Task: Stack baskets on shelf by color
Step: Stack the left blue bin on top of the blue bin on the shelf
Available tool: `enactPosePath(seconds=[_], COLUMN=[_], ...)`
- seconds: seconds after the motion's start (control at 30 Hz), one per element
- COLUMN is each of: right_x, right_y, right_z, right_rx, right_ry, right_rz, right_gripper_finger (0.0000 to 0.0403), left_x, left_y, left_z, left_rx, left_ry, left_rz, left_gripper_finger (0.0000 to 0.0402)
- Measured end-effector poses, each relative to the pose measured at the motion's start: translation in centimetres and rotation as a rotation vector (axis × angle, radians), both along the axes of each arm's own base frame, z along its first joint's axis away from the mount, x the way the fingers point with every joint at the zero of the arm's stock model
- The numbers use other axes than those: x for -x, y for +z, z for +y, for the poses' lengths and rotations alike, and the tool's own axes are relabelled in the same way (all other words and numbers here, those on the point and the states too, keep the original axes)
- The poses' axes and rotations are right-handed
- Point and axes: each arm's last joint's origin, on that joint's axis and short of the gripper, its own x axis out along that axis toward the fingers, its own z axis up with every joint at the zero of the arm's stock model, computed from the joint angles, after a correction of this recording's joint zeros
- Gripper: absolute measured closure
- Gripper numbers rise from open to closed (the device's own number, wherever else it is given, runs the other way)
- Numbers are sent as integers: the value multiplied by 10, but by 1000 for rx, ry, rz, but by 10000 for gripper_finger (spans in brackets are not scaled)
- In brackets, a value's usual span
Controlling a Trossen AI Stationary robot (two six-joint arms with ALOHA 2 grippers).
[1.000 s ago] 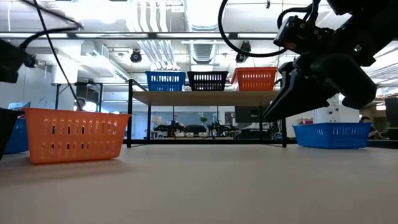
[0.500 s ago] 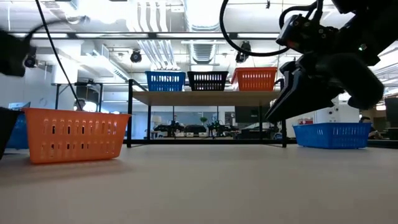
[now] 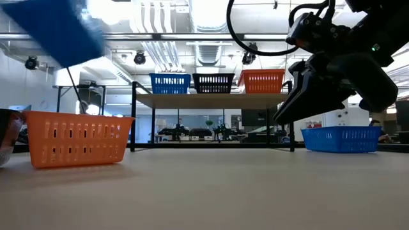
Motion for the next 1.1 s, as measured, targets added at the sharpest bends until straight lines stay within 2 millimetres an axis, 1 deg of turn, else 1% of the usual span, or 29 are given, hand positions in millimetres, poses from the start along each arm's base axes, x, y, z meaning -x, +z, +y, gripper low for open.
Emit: enactPosePath(seconds=[0.07, 0.13, 0.27, 0.4, 0.47, 0.53, 0.6, 0.7, 0.8, 1.1], right_x=[0, -1, -2, -4, -4, -4, -4, -5, -5, -6], right_y=[0, 1, 2, 4, 4, 4, 5, 5, 6, 7], right_z=[0, 0, 1, 2, 2, 2, 2, 3, 4, 4], right_rx=[-2, -7, -17, -30, -38, -46, -57, -61, -64, -70], right_ry=[0, -2, -2, -2, -7, -13, -19, -17, -14, -14], right_rz=[-4, -11, -32, -57, -62, -66, -75, -82, -87, -99], right_gripper_finger=[349, 349, 349, 349, 349, 349, 349, 349, 349, 349], left_x=[-14, -30, -64, -91, -101, -108, -115, -124, -131, -131], left_y=[18, 32, 46, 48, 44, 37, 28, 15, 5, 0], left_z=[17, 36, 91, 149, 176, 198, 214, 228, 231, 232], left_rx=[-70, -145, -296, -391, -414, -434, -440, -436, -430, -413], left_ry=[-21, -41, -32, 4, 30, 30, 29, 13, -12, -16], left_rz=[-95, -157, -176, -127, -83, -38, 8, 65, 99, 122], left_gripper_finger=[401, 401, 401, 401, 402, 402, 402, 402, 402, 402])
